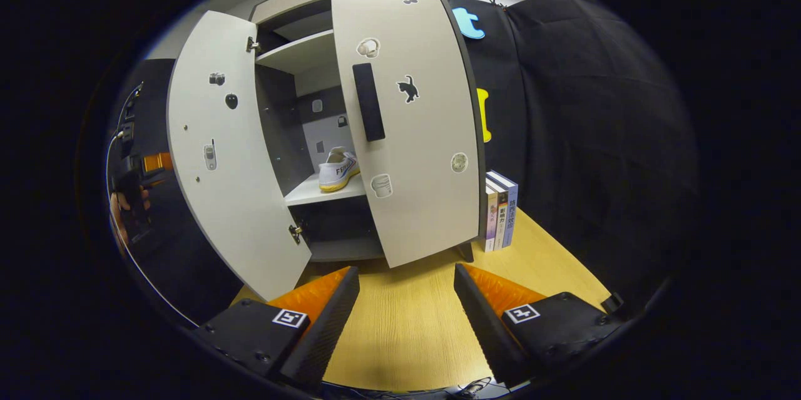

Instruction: Grab one shoe with the right hand and put it into the shoe cabinet, grab the other shoe with the left hand and put it into the shoe cabinet; then close the right door with the right hand and the left door with the left hand.

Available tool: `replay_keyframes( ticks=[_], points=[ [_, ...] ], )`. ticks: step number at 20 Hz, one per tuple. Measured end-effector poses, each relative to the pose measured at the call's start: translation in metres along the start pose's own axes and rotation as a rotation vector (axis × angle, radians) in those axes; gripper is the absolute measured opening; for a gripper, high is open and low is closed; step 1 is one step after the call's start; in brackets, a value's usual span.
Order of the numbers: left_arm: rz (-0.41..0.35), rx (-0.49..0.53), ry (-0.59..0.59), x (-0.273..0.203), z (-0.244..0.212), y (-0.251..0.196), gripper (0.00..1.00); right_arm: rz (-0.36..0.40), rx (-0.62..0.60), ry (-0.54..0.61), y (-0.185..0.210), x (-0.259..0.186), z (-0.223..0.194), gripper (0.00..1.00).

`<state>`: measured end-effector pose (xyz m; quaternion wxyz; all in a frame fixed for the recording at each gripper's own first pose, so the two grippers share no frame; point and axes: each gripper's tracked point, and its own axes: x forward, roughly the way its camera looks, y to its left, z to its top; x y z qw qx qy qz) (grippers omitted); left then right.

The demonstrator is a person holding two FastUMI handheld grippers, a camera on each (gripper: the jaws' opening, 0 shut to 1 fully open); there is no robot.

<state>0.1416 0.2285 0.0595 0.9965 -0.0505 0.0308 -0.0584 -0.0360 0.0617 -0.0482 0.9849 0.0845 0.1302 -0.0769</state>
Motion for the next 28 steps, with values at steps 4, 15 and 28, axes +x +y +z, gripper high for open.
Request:
replay_keyframes(
  ticks=[4, 15, 28],
  points=[
    [-0.014, 0.037, 0.013, 0.0, -0.002, -0.025, 0.93, 0.007, -0.011, -0.015, -0.009, 0.0, 0.006, 0.98],
    [-0.052, 0.005, 0.018, 0.021, -0.015, -0.162, 0.93, 0.074, -0.009, 0.026, -0.078, 0.029, 0.02, 0.98],
    [0.11, 0.04, -0.033, -0.037, -0.057, -0.27, 0.94, 0.272, -0.086, -0.008, -0.12, 0.055, 0.051, 0.99]
  ],
)
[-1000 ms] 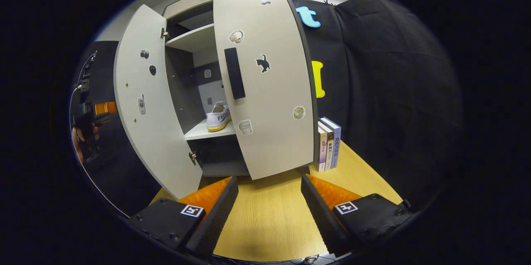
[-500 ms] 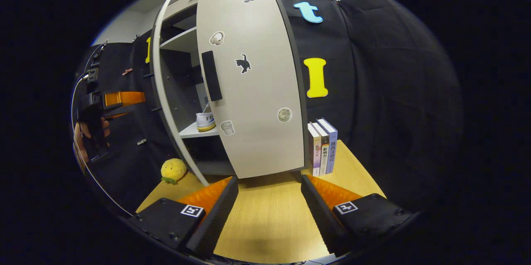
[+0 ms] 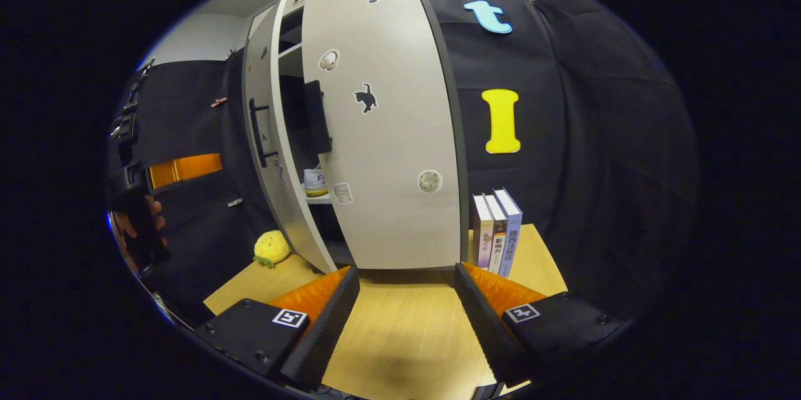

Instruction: Grab one shoe with the right hand and put it into the shoe cabinet, grab the other shoe with the left hand and put it into the shoe cabinet; then close the right door with the right hand and the left door with the left hand.

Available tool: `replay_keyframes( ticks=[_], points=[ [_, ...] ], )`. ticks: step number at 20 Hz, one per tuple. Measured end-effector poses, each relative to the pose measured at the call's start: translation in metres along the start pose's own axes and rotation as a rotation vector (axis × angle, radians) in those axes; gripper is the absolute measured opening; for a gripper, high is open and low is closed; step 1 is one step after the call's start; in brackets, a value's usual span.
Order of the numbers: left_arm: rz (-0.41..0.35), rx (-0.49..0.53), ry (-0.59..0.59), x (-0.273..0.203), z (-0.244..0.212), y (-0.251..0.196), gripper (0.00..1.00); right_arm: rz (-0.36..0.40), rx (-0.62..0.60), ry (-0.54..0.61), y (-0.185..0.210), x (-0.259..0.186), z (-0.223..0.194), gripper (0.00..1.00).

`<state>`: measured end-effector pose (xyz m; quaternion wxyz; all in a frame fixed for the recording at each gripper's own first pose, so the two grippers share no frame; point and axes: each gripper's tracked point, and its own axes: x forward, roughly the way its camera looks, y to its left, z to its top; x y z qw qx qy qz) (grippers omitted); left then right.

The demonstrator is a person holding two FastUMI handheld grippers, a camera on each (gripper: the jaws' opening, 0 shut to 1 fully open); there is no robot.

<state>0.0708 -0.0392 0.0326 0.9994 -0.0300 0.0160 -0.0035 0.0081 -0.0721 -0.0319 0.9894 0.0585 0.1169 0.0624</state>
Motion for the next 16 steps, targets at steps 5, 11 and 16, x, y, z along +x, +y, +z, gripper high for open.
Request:
replay_keyframes(
  ticks=[5, 11, 16],
  points=[
    [0.0, -0.025, -0.021, -0.041, -0.007, 0.006, 0.94, -0.031, 0.005, -0.13, 0.023, -0.014, 0.03, 0.98],
    [0.015, -0.015, -0.012, -0.088, -0.039, 0.033, 0.95, -0.114, 0.008, -0.159, 0.044, -0.045, 0.006, 0.98],
    [0.006, -0.081, 0.037, -0.105, -0.07, 0.046, 0.95, -0.135, -0.003, -0.142, 0.069, -0.062, -0.022, 0.98]
  ],
)
